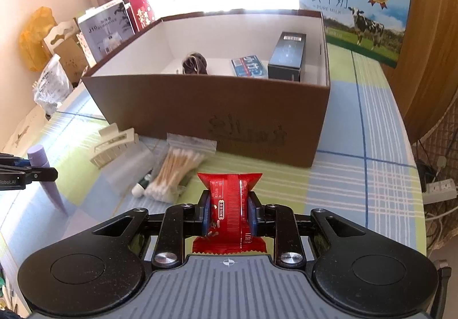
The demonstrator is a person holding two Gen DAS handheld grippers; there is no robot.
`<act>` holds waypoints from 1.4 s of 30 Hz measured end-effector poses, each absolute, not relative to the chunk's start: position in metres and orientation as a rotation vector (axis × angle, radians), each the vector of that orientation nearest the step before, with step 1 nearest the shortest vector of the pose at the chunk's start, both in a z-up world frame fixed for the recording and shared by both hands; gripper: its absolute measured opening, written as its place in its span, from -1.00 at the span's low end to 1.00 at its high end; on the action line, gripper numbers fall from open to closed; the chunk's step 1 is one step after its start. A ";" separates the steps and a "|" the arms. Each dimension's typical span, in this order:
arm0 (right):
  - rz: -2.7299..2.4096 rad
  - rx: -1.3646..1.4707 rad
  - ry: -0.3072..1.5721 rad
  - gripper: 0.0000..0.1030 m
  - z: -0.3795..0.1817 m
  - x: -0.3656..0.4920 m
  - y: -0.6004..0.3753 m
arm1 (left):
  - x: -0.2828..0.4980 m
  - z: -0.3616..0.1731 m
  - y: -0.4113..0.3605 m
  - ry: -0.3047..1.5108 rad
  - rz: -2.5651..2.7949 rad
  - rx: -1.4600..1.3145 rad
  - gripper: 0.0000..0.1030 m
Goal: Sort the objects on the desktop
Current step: 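Carry the purple tube and red packet up over the brown box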
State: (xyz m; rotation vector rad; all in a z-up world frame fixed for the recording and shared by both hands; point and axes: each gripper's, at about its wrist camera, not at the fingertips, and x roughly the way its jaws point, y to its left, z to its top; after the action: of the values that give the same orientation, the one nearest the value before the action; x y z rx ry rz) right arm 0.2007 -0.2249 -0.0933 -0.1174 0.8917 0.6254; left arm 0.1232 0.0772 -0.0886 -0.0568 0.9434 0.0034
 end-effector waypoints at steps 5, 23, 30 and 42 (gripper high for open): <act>0.632 -0.117 0.880 -0.57 -0.089 0.199 -0.221 | 0.120 -0.078 0.075 0.924 -0.010 -0.053 -0.48; 0.647 -0.112 0.772 -0.57 -0.056 0.202 -0.219 | 0.135 -0.017 0.061 0.817 -0.082 -0.009 -0.48; 0.672 -0.119 0.706 -0.57 -0.034 0.214 -0.213 | 0.158 0.012 0.054 0.748 -0.128 0.020 -0.48; 0.713 -0.160 0.588 -0.57 0.000 0.264 -0.178 | 0.236 0.037 0.038 0.679 -0.188 0.038 -0.48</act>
State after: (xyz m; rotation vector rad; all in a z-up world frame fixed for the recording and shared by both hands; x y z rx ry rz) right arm 0.2641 -0.1776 0.0003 -0.1595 0.5883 0.7129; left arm 0.2357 0.0379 0.0374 0.0376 0.6786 -0.1880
